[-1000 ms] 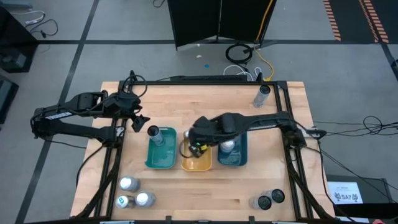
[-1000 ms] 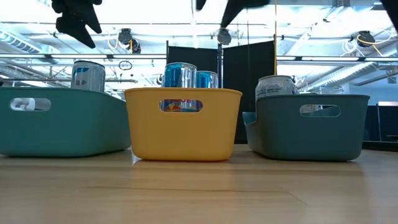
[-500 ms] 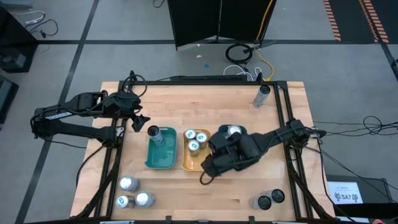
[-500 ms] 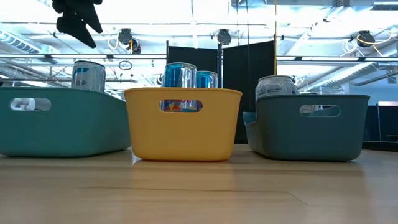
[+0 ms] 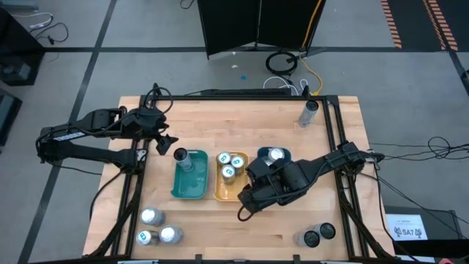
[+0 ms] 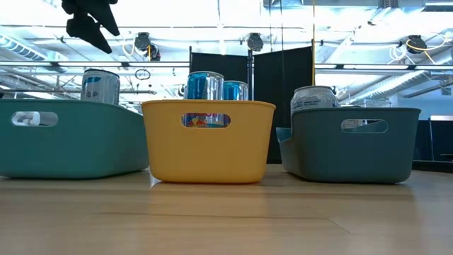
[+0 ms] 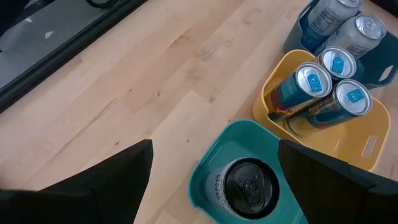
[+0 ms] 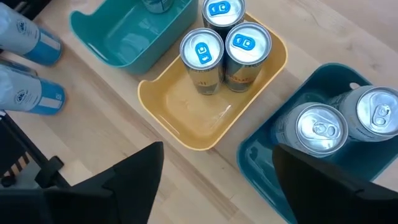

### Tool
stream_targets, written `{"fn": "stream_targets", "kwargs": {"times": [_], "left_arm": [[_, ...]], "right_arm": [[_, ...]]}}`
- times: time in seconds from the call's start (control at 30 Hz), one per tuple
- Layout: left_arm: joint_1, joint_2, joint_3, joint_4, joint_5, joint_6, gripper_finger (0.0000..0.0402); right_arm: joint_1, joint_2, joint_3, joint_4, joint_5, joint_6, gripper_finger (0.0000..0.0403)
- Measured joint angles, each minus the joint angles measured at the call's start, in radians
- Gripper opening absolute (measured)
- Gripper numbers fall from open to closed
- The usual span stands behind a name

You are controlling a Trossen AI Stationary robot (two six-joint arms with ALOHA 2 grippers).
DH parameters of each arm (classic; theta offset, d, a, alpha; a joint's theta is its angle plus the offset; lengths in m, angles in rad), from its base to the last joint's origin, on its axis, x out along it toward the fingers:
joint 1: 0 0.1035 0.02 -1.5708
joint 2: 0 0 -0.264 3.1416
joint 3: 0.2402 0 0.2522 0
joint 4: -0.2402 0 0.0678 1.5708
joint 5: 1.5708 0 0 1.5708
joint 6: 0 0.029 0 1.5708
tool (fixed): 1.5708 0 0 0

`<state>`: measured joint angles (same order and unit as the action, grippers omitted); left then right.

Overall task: Sort soda cans
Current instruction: Move the bottom left black can to the lower middle of the table

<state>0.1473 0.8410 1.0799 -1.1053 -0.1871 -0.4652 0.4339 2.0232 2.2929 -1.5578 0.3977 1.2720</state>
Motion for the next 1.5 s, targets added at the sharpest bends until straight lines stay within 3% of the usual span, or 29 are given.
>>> {"fn": "stream_targets", "kwargs": {"times": [0.43,0.8,0.97,1.1,1.3,1.5], "left_arm": [[0.0,0.001,0.0,-0.001,0.0,0.001,0.0355],[0.0,0.001,0.0,-0.005,0.002,0.003,0.0354],[-0.016,0.001,0.0,-0.012,0.159,0.127,0.0354],[-0.068,0.0,0.0,-0.012,0.264,0.146,0.0354],[-0.202,0.001,0.0,-0.006,0.262,0.004,0.0354],[-0.329,0.01,0.0,0.009,0.23,-0.127,0.0355]], "right_arm": [[0.0,0.0,0.0,-0.006,0.032,-0.042,0.0396],[0.009,0.0,0.0,-0.013,-0.25,-0.128,0.0394],[0.059,0.0,0.0,-0.013,-0.268,-0.265,0.0394],[0.126,0.0,0.0,-0.013,-0.273,-0.256,0.0393],[0.261,0.0,0.0,-0.013,-0.266,-0.19,0.0393],[0.388,0.0,0.0,-0.013,-0.268,-0.233,0.0393]]}}
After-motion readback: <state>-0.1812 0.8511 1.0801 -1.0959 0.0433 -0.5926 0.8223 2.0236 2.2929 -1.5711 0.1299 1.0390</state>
